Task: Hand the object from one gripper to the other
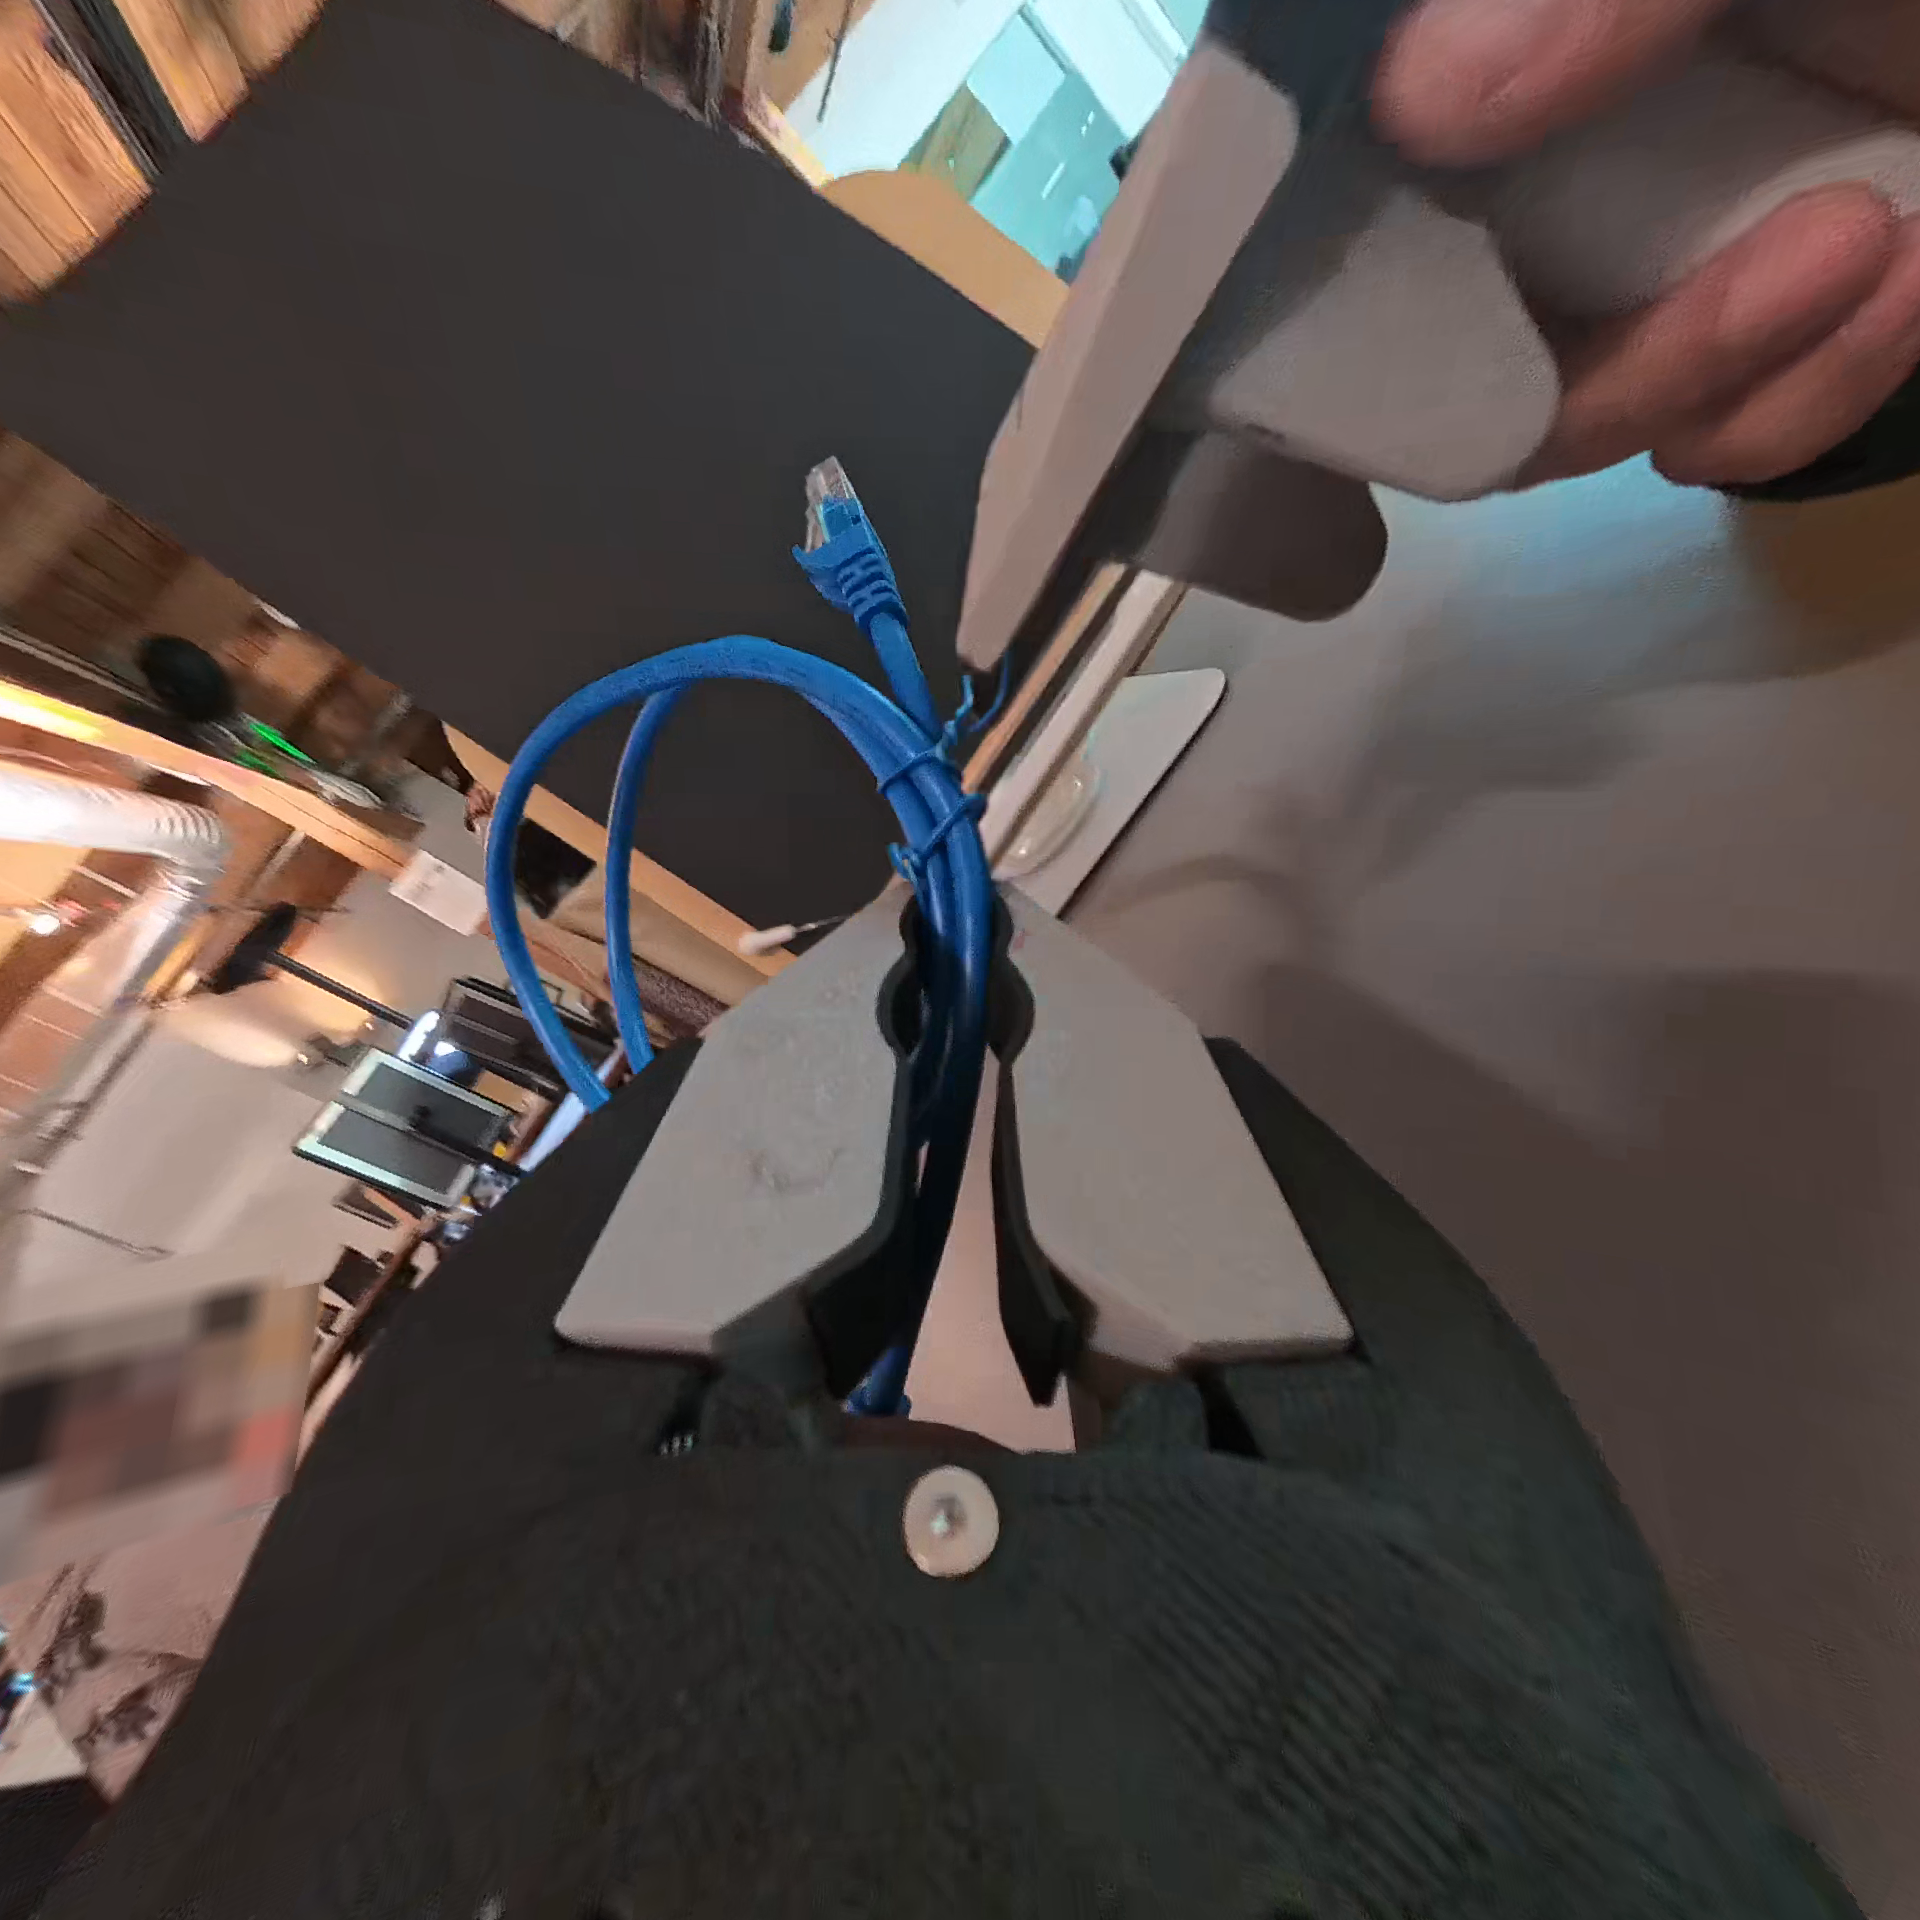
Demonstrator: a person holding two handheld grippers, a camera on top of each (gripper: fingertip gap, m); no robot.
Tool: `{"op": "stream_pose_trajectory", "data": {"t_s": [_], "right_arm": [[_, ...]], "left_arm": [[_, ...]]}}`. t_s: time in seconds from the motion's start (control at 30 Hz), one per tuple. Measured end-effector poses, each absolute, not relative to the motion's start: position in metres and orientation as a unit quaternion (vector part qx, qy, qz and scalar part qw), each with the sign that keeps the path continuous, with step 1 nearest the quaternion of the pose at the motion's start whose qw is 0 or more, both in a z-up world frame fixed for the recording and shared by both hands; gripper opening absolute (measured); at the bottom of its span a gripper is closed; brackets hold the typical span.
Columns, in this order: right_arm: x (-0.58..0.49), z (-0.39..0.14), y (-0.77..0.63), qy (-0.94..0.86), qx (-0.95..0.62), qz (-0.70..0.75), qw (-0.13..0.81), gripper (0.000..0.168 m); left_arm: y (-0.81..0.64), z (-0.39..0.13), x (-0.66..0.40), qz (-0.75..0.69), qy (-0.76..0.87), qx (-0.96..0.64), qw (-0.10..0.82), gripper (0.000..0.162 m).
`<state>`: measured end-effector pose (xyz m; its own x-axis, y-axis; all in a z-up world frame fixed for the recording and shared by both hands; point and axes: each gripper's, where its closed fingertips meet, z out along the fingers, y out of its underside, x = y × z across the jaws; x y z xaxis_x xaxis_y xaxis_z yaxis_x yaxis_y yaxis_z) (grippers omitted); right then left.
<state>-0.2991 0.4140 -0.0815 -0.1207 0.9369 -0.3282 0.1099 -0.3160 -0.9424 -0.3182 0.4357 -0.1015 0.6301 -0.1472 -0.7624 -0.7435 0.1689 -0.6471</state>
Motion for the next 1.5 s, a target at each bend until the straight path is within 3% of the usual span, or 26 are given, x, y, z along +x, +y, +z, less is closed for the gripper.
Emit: {"op": "stream_pose_trajectory", "data": {"t_s": [0.07,0.17,0.4,0.67,0.8,0.9,1.0,1.17,1.33,1.47,1.5], "right_arm": [[-0.298,-0.082,0.415,-0.451,-0.564,0.612,0.323,0.034],[-0.296,-0.078,0.408,-0.449,-0.547,0.638,0.303,0.022],[-0.293,-0.072,0.404,-0.492,-0.509,0.600,0.372,0.003],[-0.292,-0.082,0.388,-0.614,-0.437,0.436,0.492,0.000],[-0.288,-0.105,0.403,-0.686,-0.396,0.230,0.565,0.000],[-0.287,-0.125,0.422,-0.696,-0.431,0.150,0.555,0.000],[-0.288,-0.117,0.428,-0.652,-0.485,0.230,0.536,0.000],[-0.286,-0.097,0.423,-0.549,-0.551,0.457,0.431,0.037],[-0.288,-0.070,0.419,-0.422,-0.541,0.651,0.325,0.038],[-0.297,-0.077,0.414,-0.416,-0.546,0.667,0.292,0.033],[-0.299,-0.082,0.414,-0.426,-0.552,0.651,0.299,0.025]], "left_arm": [[0.434,-0.099,-0.315,0.227,0.372,-0.595,0.675,0.006],[0.433,-0.099,-0.313,0.228,0.376,-0.594,0.674,0.006],[0.435,-0.107,-0.312,0.185,0.371,-0.623,0.664,0.006],[0.437,-0.114,-0.313,0.188,0.378,-0.636,0.646,0.006],[0.439,-0.120,-0.315,0.176,0.372,-0.653,0.636,0.005],[0.440,-0.116,-0.320,0.172,0.357,-0.654,0.645,0.005],[0.441,-0.115,-0.325,0.218,0.371,-0.638,0.638,0.005],[0.439,-0.120,-0.314,0.249,0.408,-0.609,0.633,0.005],[0.434,-0.115,-0.308,0.256,0.422,-0.581,0.647,0.006],[0.434,-0.122,-0.301,0.273,0.447,-0.568,0.634,0.006],[0.434,-0.124,-0.298,0.275,0.453,-0.567,0.631,0.005]]}}
